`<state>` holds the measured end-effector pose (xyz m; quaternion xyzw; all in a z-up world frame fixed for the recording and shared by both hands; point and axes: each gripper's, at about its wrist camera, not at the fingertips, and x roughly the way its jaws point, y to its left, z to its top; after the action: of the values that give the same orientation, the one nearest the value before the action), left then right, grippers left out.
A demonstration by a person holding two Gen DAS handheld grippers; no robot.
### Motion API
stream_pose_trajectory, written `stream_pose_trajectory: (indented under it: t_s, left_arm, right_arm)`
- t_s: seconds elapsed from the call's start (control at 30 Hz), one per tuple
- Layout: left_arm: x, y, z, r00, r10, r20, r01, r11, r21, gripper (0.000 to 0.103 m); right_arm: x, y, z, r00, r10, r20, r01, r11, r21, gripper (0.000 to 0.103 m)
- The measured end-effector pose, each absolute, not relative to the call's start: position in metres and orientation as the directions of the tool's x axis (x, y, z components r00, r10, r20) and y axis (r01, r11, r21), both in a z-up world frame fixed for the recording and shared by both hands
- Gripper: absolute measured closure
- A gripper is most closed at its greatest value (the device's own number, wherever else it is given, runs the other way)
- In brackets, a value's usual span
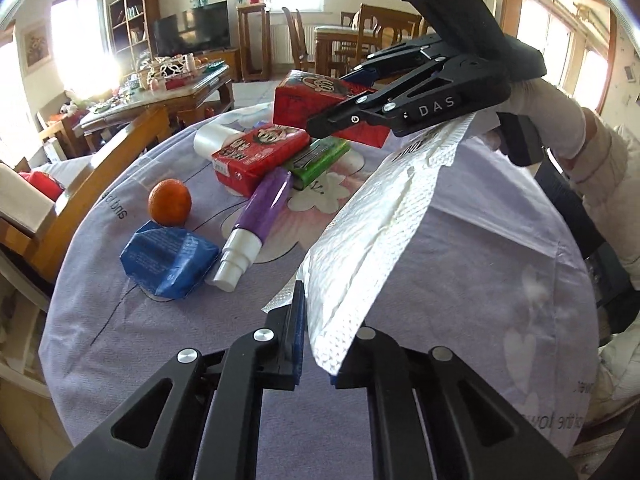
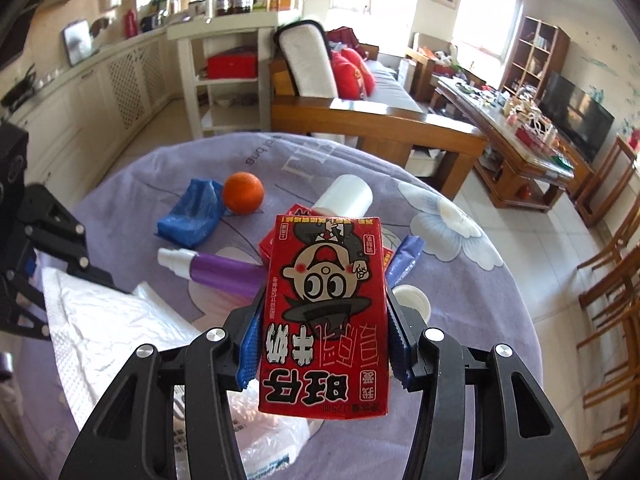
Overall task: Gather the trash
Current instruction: 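Grasp the white printed packet with the left tool while the right tool grasps the red snack box, then lower both tools over the black bin and open them to drop the packet and box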
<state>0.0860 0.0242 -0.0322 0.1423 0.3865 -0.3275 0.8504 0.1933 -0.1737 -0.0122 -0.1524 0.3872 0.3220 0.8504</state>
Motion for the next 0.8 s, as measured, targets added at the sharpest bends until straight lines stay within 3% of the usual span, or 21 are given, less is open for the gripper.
stream_pose_trajectory:
  t_s: [0.47,0.8]
  left_arm:
    - [0.06,0.01,-0.017,0.49,-0.527,-0.694,0.69,0.721,-0.06,0.095]
    - [0.045,-0.024,-0.018,0.48,-0.541,-0.69,0.698,0.712,-0.073,0.095]
  right_arm:
    - [0.135,-0.291,0.06,0.669,0.517,-0.533,-0.459,0.852,0.251,0.052]
    - [0.043,-0.371,0.075,0.724,0.517,-0.457,-0.38,0.852,0.361,0.052]
